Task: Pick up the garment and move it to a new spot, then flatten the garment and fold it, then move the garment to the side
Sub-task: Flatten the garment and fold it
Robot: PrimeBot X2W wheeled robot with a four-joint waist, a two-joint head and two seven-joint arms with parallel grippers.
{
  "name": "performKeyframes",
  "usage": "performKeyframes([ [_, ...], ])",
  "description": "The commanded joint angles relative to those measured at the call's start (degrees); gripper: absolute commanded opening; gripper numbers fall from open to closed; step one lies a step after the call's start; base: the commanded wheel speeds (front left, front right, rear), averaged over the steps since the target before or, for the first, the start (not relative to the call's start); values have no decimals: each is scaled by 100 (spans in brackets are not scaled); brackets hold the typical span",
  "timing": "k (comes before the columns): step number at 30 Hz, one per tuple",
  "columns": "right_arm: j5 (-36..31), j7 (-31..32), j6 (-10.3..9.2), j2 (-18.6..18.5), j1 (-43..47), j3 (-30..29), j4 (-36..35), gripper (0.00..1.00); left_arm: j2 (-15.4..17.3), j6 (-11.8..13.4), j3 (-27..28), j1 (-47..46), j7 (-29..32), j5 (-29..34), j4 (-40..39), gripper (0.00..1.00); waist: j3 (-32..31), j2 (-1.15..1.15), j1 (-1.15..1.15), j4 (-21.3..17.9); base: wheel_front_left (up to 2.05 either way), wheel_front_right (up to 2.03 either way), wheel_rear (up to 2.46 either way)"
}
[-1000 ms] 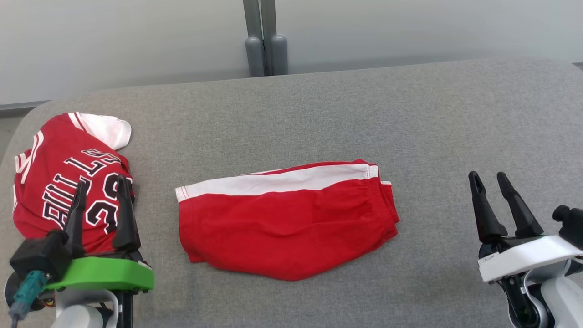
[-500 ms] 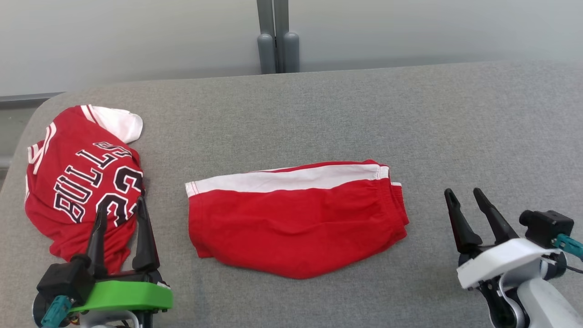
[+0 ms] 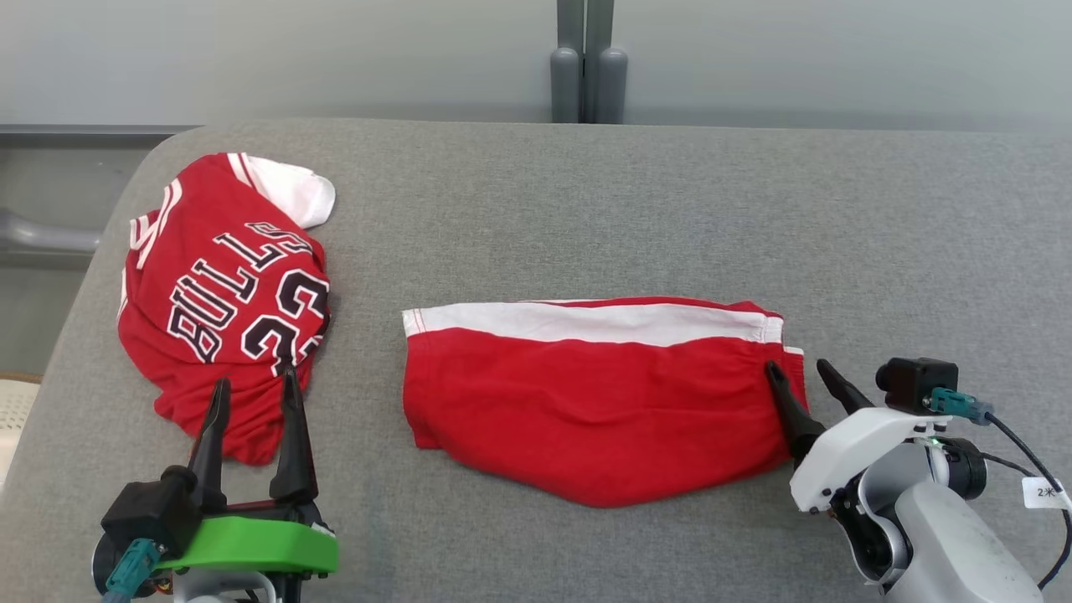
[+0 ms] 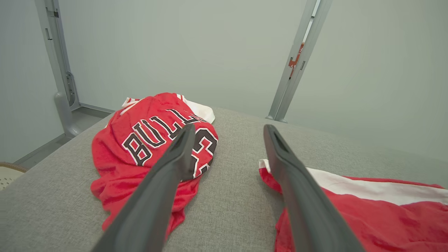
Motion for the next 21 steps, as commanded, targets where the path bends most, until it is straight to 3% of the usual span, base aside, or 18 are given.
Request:
performKeyframes([
  [1,-28,69,3,39,-47,-87,111,100,-32,-58,41,-95,-16,58,20,100,57,0,0,112,0,0,0],
  [10,-62,331,1,234,-5,-661,597,100,-120,-202,117,-193,-17,145,184,100,212,0,0,168,0,0,0],
  [18,570,607,-1,449,-89,-504,777,100,-150,-292,156,-305,-17,176,277,100,307,0,0,204,0,0,0],
  [19,650,586,0,461,-131,-461,792,48,-151,-295,161,-318,-17,185,283,100,313,0,0,210,0,0,0],
  [20,720,546,0,466,-175,-420,808,18,-153,-296,170,-330,-17,195,293,100,318,0,0,216,0,0,0],
  [21,774,523,1,465,-205,-385,816,18,-154,-299,179,-334,-16,202,301,100,318,0,0,219,0,0,0],
])
